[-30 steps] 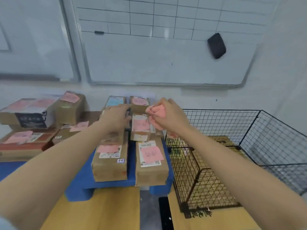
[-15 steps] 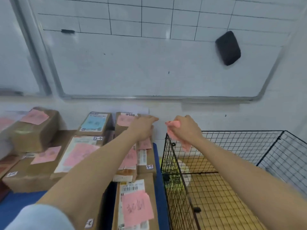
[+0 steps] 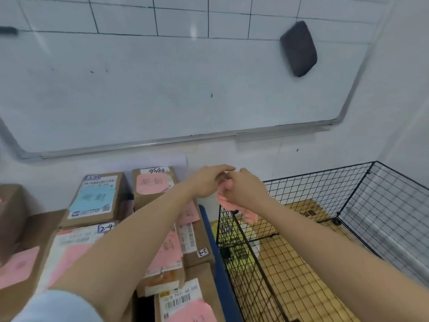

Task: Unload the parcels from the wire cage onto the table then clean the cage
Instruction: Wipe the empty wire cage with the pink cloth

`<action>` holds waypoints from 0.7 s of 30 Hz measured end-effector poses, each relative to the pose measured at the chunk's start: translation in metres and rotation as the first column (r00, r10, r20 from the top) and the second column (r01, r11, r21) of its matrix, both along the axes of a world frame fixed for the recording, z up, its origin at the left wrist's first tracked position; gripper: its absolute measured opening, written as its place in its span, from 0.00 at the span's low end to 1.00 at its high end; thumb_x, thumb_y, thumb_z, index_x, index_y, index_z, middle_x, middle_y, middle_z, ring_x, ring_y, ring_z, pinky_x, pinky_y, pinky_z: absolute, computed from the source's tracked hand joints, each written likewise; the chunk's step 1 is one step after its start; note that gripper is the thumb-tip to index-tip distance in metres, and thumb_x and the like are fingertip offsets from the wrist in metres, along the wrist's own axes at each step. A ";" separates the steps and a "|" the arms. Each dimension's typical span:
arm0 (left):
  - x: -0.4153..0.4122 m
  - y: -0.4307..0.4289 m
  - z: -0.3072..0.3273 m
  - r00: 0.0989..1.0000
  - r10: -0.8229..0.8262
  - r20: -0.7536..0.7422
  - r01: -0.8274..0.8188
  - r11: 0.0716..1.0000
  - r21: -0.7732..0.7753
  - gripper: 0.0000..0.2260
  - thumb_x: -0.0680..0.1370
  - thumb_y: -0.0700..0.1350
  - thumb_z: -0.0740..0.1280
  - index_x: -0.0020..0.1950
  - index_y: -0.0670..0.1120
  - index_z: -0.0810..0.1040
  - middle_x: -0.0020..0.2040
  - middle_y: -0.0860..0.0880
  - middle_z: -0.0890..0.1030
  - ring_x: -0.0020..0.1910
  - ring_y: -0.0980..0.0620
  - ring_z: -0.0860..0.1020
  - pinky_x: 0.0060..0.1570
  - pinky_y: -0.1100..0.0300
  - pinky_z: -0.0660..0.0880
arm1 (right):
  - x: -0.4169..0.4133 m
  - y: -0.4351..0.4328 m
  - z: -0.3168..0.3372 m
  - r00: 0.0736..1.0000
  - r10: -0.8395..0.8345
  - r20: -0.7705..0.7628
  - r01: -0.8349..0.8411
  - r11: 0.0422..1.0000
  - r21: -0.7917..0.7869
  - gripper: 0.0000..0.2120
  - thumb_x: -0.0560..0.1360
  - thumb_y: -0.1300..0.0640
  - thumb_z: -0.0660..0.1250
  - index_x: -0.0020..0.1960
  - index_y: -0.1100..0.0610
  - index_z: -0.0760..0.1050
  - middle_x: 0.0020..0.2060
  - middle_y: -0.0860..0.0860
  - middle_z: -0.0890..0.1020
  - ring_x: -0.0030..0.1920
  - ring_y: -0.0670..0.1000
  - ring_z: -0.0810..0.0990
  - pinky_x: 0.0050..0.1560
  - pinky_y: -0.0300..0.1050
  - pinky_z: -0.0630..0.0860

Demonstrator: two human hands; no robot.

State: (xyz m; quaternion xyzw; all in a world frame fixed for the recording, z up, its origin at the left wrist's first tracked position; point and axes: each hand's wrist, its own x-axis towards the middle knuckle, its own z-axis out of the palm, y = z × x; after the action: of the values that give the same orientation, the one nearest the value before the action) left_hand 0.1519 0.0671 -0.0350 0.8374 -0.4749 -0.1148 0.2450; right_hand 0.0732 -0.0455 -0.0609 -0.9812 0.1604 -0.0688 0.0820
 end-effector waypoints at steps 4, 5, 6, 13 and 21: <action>0.000 -0.007 0.001 0.999 -0.029 -0.020 0.030 0.999 0.027 0.16 0.83 0.42 0.54 0.69 0.50 0.72 0.63 0.48 0.77 0.62 0.49 0.74 0.57 0.61 0.67 | -0.012 0.004 0.003 0.999 -0.013 -0.037 0.012 1.000 -0.023 0.16 0.75 0.44 0.60 0.60 0.48 0.72 0.50 0.52 0.78 0.51 0.53 0.76 0.49 0.51 0.78; -0.002 -0.009 0.000 0.999 -0.045 -0.005 0.045 0.998 0.050 0.15 0.83 0.41 0.54 0.66 0.48 0.74 0.62 0.47 0.78 0.61 0.48 0.74 0.57 0.60 0.66 | -0.012 0.006 0.003 0.998 -0.033 -0.048 0.032 0.999 -0.018 0.14 0.75 0.45 0.60 0.57 0.49 0.73 0.49 0.51 0.78 0.50 0.52 0.76 0.49 0.50 0.77; -0.004 -0.011 -0.001 0.998 -0.056 0.006 0.055 0.996 0.065 0.14 0.82 0.40 0.54 0.63 0.46 0.76 0.61 0.46 0.78 0.60 0.47 0.75 0.57 0.59 0.66 | -0.011 0.009 0.004 0.997 -0.054 -0.057 0.054 0.998 -0.012 0.12 0.74 0.45 0.59 0.53 0.50 0.74 0.47 0.51 0.78 0.50 0.52 0.76 0.48 0.50 0.77; 0.002 -0.012 0.003 0.994 -0.097 0.058 0.085 0.980 0.182 0.14 0.78 0.35 0.58 0.56 0.46 0.81 0.47 0.49 0.80 0.47 0.51 0.74 0.51 0.59 0.69 | -0.025 0.022 0.013 0.991 -0.040 -0.128 0.033 0.998 -0.062 0.13 0.79 0.48 0.55 0.53 0.54 0.74 0.46 0.53 0.72 0.48 0.56 0.77 0.51 0.55 0.78; 0.002 -0.005 -0.016 0.998 -0.069 -0.005 0.069 0.996 0.057 0.14 0.78 0.38 0.62 0.58 0.51 0.81 0.47 0.50 0.82 0.42 0.57 0.77 0.47 0.61 0.72 | -0.047 0.040 0.022 0.992 0.007 -0.123 -0.036 0.972 -0.230 0.16 0.80 0.48 0.55 0.64 0.50 0.72 0.54 0.54 0.73 0.53 0.55 0.75 0.49 0.53 0.74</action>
State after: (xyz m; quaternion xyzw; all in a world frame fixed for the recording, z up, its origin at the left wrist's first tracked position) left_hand 0.1535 0.0619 -0.0506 0.8269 -0.4997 -0.1382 0.2177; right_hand 0.0264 -0.0052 -0.0386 -0.9881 0.1453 -0.0265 -0.0424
